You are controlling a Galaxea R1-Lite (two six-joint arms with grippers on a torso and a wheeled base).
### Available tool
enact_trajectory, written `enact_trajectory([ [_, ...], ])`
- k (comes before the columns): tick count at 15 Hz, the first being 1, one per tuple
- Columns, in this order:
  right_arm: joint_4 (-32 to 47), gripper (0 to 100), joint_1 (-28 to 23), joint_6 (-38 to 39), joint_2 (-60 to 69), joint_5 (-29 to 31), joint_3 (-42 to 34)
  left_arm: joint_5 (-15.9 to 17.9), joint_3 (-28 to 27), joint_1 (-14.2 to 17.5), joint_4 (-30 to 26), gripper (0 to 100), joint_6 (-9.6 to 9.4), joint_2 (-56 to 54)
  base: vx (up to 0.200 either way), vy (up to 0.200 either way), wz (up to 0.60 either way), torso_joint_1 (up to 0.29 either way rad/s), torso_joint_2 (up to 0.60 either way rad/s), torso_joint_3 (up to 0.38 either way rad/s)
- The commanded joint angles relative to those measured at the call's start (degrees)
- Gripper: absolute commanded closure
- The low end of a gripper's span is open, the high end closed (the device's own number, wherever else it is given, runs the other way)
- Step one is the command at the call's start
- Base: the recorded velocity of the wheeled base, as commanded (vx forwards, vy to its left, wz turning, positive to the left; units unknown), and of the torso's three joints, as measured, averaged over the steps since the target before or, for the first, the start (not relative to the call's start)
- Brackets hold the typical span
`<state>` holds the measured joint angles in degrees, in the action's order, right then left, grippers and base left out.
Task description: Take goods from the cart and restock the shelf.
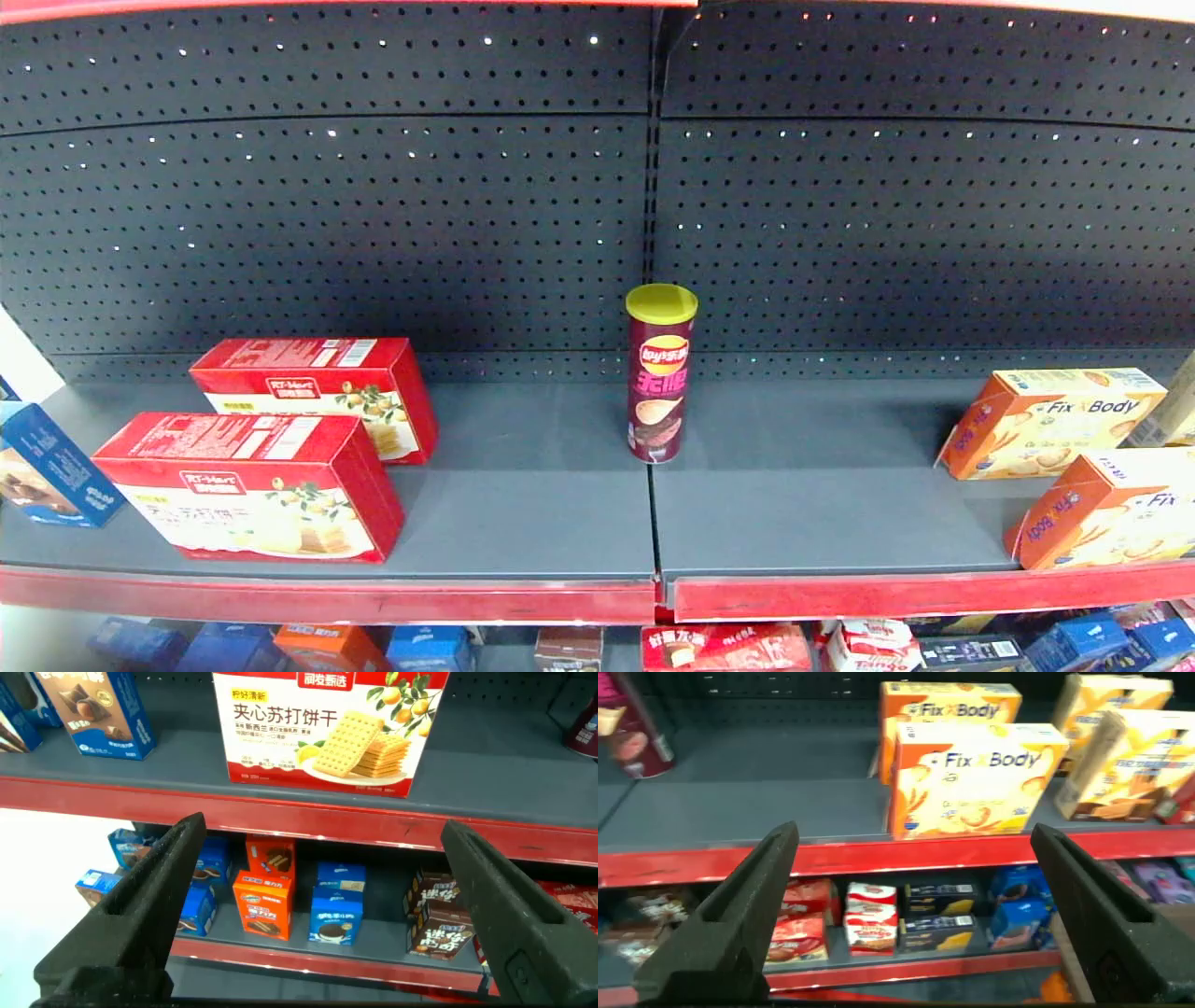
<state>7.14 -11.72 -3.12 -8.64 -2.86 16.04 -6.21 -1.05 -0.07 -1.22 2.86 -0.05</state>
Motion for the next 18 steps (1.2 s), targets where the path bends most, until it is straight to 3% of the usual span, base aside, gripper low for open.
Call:
enact_trajectory([
  [1, 0.41, 0, 0.82, -1.45, 0.12, 2.60, -0.31, -0.04, 0.08, -0.01, -0.01, 0, 0.04, 0.05, 0.000, 0.000, 0.00, 0.000, 0.00, 0.000],
  [4, 4.02, 0, 2.66, -4.79, 1.26, 10.51, 0.66, -0.04, -0.01, -0.01, -0.01, 0, 0.04, 0.05, 0.000, 0.000, -0.20, -0.001, 0.00, 0.001],
  [9, 3.84, 0, 0.82, -4.70, -2.69, 11.04, 3.29, -0.04, -0.01, -0.01, -0.01, 0, 0.04, 0.05, 0.000, 0.000, -0.60, 0.004, 0.00, 0.002],
  [13, 4.11, 0, -1.03, -4.79, -2.96, 11.13, 3.82, -0.04, -0.01, -0.01, -0.01, 0, 0.04, 0.05, 0.000, 0.000, 0.00, 0.000, 0.00, 0.000],
  [18, 4.02, 0, -2.17, -4.70, -3.13, 11.21, 3.29, -0.04, -0.01, -0.01, -0.01, 0, 0.04, 0.05, 0.000, 0.000, -0.60, 0.001, 0.00, 0.002],
])
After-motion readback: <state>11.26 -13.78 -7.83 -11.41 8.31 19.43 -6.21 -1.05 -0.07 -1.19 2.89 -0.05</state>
